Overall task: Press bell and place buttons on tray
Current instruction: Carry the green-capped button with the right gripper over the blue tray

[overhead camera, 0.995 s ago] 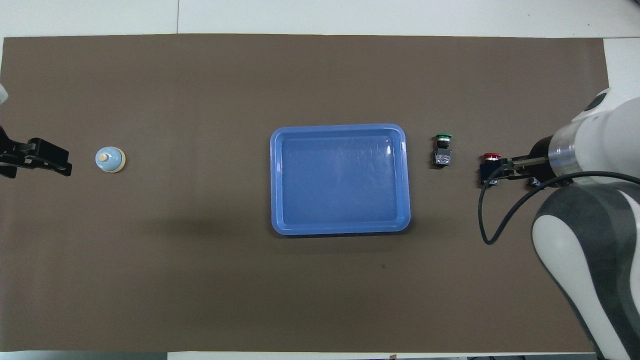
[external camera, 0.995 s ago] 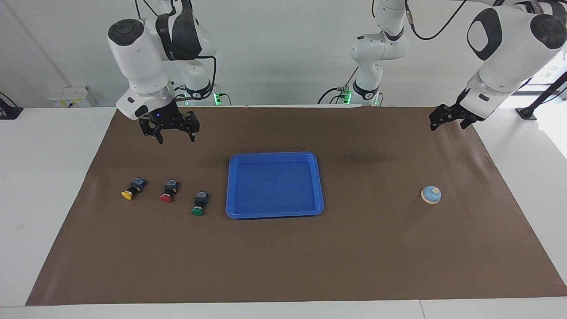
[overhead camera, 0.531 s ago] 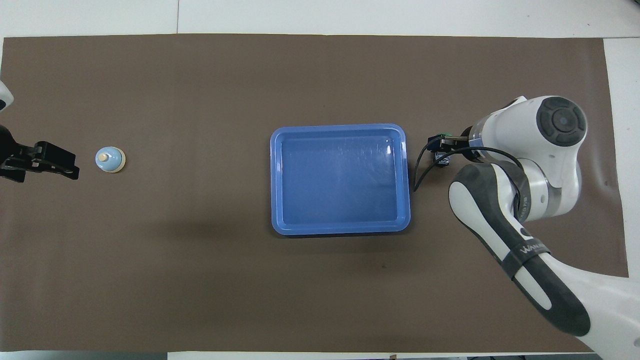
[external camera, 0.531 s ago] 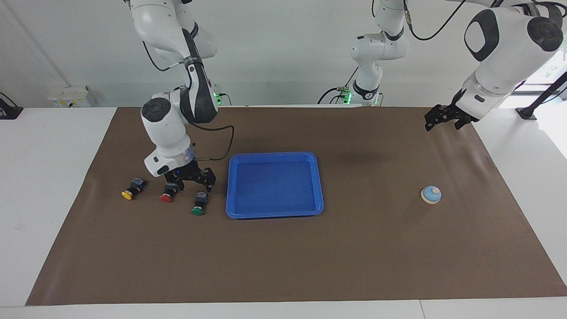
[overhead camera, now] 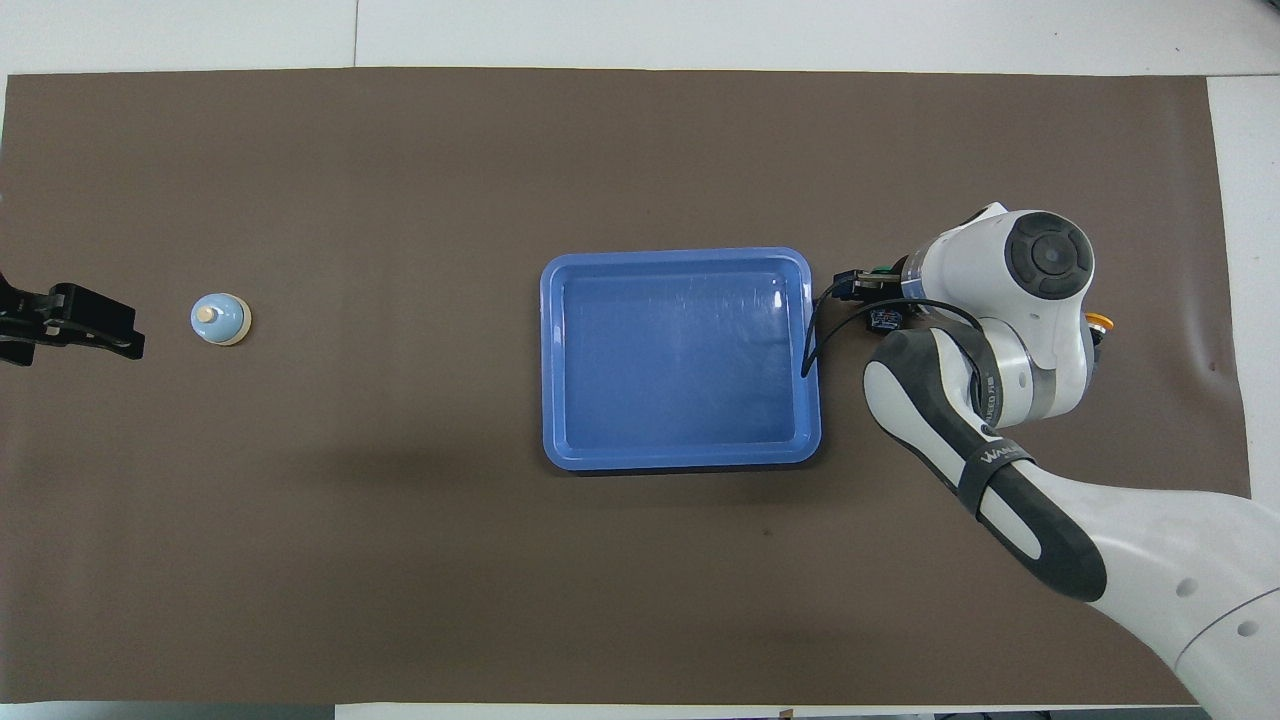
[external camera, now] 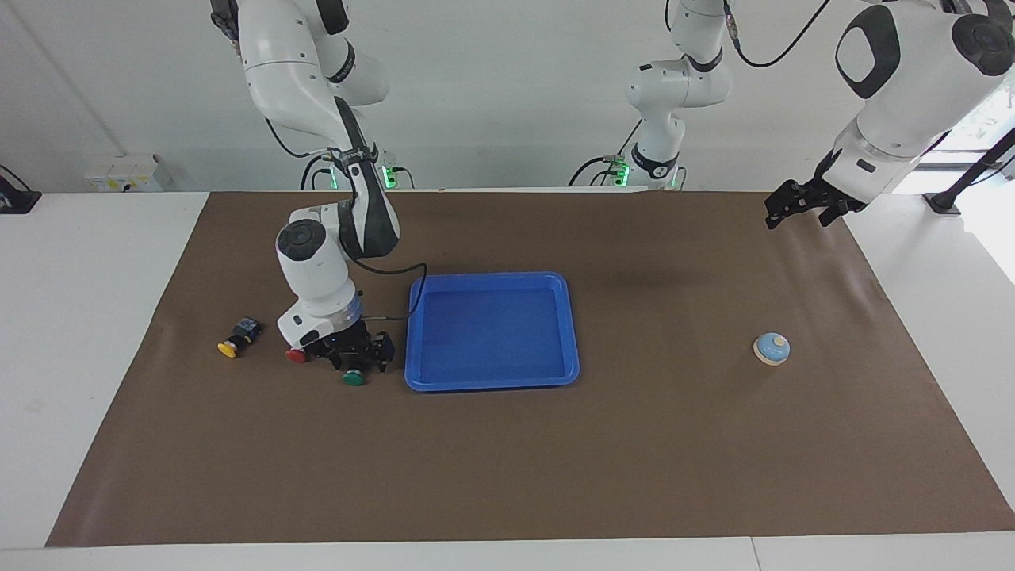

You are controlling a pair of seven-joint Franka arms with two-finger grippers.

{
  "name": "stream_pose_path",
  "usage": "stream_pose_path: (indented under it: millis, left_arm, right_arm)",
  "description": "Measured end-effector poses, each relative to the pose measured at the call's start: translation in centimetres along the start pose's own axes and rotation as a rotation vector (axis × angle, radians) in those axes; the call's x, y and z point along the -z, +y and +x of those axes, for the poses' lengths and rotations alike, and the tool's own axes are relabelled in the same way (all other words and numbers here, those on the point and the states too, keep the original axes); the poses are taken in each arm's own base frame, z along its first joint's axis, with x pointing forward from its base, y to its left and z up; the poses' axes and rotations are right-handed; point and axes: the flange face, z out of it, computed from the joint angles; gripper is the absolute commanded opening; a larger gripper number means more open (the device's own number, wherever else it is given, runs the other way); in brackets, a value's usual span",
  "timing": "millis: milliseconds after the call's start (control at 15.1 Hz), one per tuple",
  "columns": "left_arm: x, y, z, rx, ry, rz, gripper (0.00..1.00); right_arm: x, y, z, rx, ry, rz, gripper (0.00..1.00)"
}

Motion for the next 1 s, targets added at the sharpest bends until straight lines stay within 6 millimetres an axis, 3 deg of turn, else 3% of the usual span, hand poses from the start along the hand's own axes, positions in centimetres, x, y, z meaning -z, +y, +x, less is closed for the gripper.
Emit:
stream_pose_path:
  millis: [133,199,531,663,796,995]
  left_arm:
    - [0.0,0.1,0.0,-0.001,0.001,0.0,1.0]
    - [0.1,0.1,0.0,-0.002,0.002,0.0,1.0]
    - [0.3,0.3,-0.2,-0.006,0.006,0.001,1.0]
    - [0.3,0.6,-0.2,-0.01,0.006,0.001,1.0]
    - [0.3,0.6,-0.2,-0.011,0.006,0.002,1.0]
    - [0.3,0.8,-0.2,-0.014,0.006,0.002,1.0]
  right_arm:
    - [0.0,0.0,0.0,-0.003,-0.003,-0.001,0.11]
    - [-0.1,0.0,-0.1,-0.002,-0.011,-0.004,0.0]
    - [0.3,0.0,-0.2,0.001,-0.057,-0.021,0.0]
    - [1.7,-1.0,0.4,0.013,-0.094,-0.028,0.0]
    - [5.0,-3.8,1.6,0.04,-0.119,-0.03,0.0]
    - [9.1,-10.8,1.3,0.024,-0.115,-0.028,0.0]
